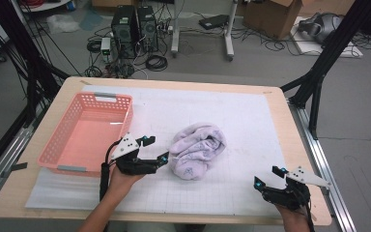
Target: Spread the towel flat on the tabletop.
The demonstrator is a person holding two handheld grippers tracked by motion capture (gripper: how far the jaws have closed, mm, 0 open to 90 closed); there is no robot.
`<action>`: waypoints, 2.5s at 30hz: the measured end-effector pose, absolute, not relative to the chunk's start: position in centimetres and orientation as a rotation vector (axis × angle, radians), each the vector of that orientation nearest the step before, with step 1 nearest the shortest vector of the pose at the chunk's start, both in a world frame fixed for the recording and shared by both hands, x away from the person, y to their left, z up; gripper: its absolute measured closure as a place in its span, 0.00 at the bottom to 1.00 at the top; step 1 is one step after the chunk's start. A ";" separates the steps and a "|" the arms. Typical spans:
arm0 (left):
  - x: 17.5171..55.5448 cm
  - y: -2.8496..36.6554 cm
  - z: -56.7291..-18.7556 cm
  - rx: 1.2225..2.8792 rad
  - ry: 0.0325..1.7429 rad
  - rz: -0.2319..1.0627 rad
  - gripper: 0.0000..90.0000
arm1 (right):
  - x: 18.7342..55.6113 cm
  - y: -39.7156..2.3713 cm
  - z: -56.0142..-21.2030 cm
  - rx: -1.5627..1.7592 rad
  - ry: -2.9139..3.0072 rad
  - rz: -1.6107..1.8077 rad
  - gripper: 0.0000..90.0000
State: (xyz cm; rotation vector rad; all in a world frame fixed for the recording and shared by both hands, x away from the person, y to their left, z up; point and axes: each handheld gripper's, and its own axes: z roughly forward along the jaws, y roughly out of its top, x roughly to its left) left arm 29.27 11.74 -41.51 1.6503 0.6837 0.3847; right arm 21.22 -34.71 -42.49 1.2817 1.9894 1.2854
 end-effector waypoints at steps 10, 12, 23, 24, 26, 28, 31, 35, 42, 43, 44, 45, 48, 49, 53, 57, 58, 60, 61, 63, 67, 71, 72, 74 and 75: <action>29.5 11.2 -41.9 1.686 0.713 0.359 0.35 | 21.4 -34.6 -42.5 1.276 2.001 1.283 0.17; 29.8 10.8 -42.0 1.692 0.730 0.348 0.36 | 21.4 -34.5 -42.6 1.282 2.001 1.289 0.17; 31.5 7.3 -41.6 1.771 0.693 0.335 0.37 | 22.1 -33.1 -42.8 1.267 2.047 1.264 0.17; 32.1 6.4 -41.8 1.803 0.694 0.312 0.37 | 22.3 -32.9 -42.9 1.267 2.060 1.256 0.17; 32.3 5.9 -41.8 1.828 0.690 0.307 0.37 | 22.6 -32.3 -43.0 1.252 2.087 1.240 0.17; 32.6 5.0 -42.1 1.878 0.677 0.308 0.41 | 22.8 -31.7 -43.1 1.231 2.110 1.232 0.17; 32.8 4.3 -42.6 1.935 0.642 0.269 0.70 | 23.0 -30.9 -43.4 1.214 2.152 1.218 0.17; 32.2 4.7 -42.0 1.957 0.605 0.336 0.87 | 23.1 -30.5 -43.5 1.207 2.176 1.208 0.17; 31.1 8.0 -42.2 1.857 0.690 0.351 0.88 | 23.0 -30.5 -43.4 1.200 2.180 1.227 0.27; 31.0 8.5 -42.3 1.840 0.705 0.354 0.88 | 23.1 -30.4 -43.4 1.195 2.193 1.235 0.31; 31.0 8.8 -42.4 1.828 0.719 0.348 0.88 | 23.2 -30.2 -43.5 1.182 2.214 1.242 0.40; 31.1 9.4 -42.3 1.817 0.734 0.339 0.88 | 23.3 -30.0 -43.5 1.167 2.239 1.254 0.46; 31.2 9.7 -42.3 1.806 0.744 0.330 0.88 | 23.7 -28.8 -43.4 1.106 2.288 1.258 0.53; 31.2 9.7 -42.4 1.804 0.742 0.321 0.88 | 24.0 -28.3 -43.3 1.093 2.296 1.267 0.54; 31.1 9.6 -42.4 1.792 0.750 0.308 0.88 | 25.7 -25.3 -43.3 1.060 2.344 1.319 0.56; 31.0 9.6 -42.5 1.786 0.749 0.308 0.88 | 27.0 -21.2 -44.0 0.957 2.424 1.277 0.57; 31.0 9.6 -42.5 1.783 0.748 0.307 0.88 | 27.3 -20.4 -44.3 0.946 2.437 1.278 0.57; 31.0 9.6 -42.5 1.778 0.744 0.297 0.88 | 27.8 -18.9 -44.9 0.939 2.459 1.298 0.62; 31.0 9.6 -42.5 1.778 0.744 0.297 0.88 | 27.8 -18.9 -44.9 0.939 2.459 1.298 0.62; 30.9 9.6 -42.4 1.768 0.741 0.298 0.88 | 27.9 -17.8 -45.1 0.873 2.494 1.214 0.76; 30.9 10.2 -42.1 1.737 0.744 0.304 0.88 | 27.6 -19.5 -44.6 0.889 2.523 1.167 0.91; 31.0 10.8 -41.9 1.708 0.760 0.302 0.88 | 27.4 -22.8 -43.5 0.983 2.460 1.195 0.92; 31.0 10.8 -41.8 1.705 0.759 0.302 0.88 | 27.3 -23.4 -43.2 0.996 2.452 1.196 0.92; 30.9 10.7 -41.8 1.707 0.750 0.300 0.88 | 26.7 -24.3 -42.8 0.993 2.452 1.176 0.92; 30.9 10.6 -41.8 1.709 0.747 0.293 0.88 | 26.3 -24.7 -42.7 0.991 2.459 1.158 0.92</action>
